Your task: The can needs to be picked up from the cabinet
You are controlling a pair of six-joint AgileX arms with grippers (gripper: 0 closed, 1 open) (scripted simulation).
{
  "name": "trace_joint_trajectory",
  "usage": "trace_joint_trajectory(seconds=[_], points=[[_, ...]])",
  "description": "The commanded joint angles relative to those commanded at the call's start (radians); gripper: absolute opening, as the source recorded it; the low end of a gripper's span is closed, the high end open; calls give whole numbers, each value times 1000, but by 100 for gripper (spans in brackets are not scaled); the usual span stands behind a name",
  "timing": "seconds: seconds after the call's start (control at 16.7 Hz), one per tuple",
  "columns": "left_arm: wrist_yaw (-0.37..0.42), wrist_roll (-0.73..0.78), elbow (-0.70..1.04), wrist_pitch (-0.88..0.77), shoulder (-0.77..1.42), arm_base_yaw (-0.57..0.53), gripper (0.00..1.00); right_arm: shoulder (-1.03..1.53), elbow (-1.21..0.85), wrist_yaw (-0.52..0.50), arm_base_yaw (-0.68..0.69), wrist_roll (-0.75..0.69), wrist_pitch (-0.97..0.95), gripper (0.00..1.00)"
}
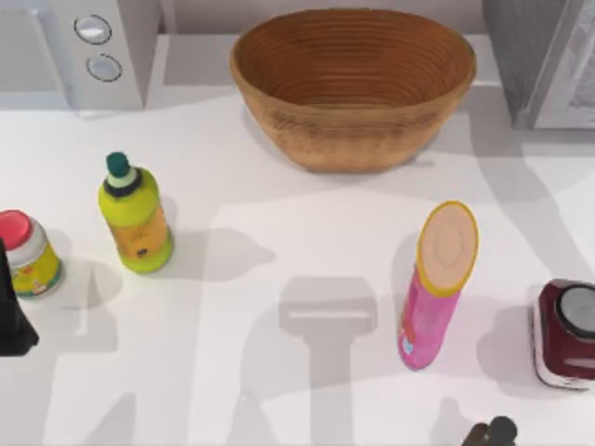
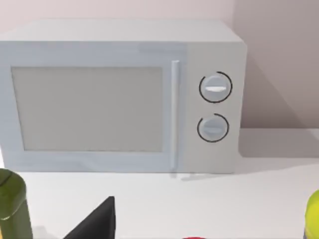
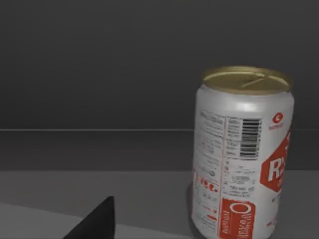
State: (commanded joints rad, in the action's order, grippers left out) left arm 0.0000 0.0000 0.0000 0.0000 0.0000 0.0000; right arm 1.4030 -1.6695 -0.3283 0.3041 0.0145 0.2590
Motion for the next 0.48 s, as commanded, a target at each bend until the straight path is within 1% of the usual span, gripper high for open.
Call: trace_joint_trajectory(seconds=[0.48], points=[[0, 0, 0, 0, 0, 0, 100, 200, -183, 50, -51, 0, -15, 100]])
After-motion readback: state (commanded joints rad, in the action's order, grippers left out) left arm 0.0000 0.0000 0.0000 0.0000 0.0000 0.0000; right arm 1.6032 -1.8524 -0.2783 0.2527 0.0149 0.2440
